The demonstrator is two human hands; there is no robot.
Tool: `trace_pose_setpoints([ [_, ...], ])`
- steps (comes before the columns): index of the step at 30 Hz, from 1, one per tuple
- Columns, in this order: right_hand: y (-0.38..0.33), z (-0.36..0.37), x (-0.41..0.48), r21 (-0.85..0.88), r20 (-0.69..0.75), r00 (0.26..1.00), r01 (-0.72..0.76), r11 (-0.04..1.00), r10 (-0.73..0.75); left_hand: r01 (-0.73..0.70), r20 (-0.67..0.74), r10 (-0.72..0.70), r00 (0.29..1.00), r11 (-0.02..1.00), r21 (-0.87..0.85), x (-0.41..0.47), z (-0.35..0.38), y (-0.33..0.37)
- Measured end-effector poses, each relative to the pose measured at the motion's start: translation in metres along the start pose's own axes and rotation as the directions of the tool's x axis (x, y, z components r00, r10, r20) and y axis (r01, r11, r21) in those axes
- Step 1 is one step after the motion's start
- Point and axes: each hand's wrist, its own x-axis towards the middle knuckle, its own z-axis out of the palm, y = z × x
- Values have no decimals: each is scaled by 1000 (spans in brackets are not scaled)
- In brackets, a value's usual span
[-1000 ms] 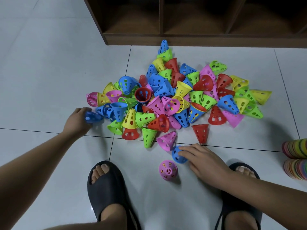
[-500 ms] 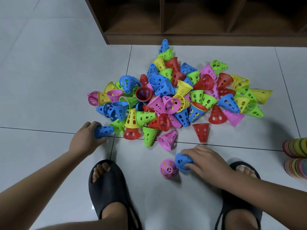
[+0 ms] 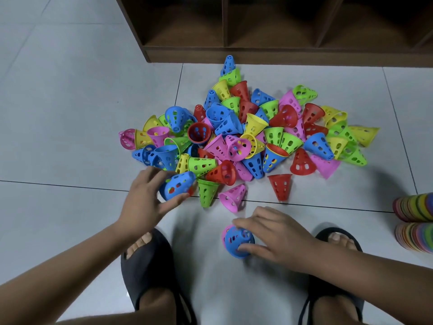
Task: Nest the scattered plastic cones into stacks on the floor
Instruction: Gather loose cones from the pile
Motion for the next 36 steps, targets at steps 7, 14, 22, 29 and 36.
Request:
trace_pose_setpoints([
  [7, 18, 34, -20, -26, 183, 982, -36, 999, 40, -141, 182, 178, 967, 969, -202, -13, 26, 49],
  [14, 32, 50, -35, 0, 315, 890, -348, 937, 331, -200, 326, 297, 898, 933, -298, -28, 47, 77],
  [22, 69, 12, -20, -122, 56, 894, -436, 892, 445, -310, 412, 384, 826, 921, -237, -34, 76, 89],
  [29, 98, -9, -13, -250, 20, 868, -476, 843, 496, -333, 475, 376, 795, 926, -176, -41, 85, 68],
  [36, 102, -3, -21, -178, 104, 831, -525, 832, 546, -297, 250, 297, 921, 954, -39, -5, 73, 46],
])
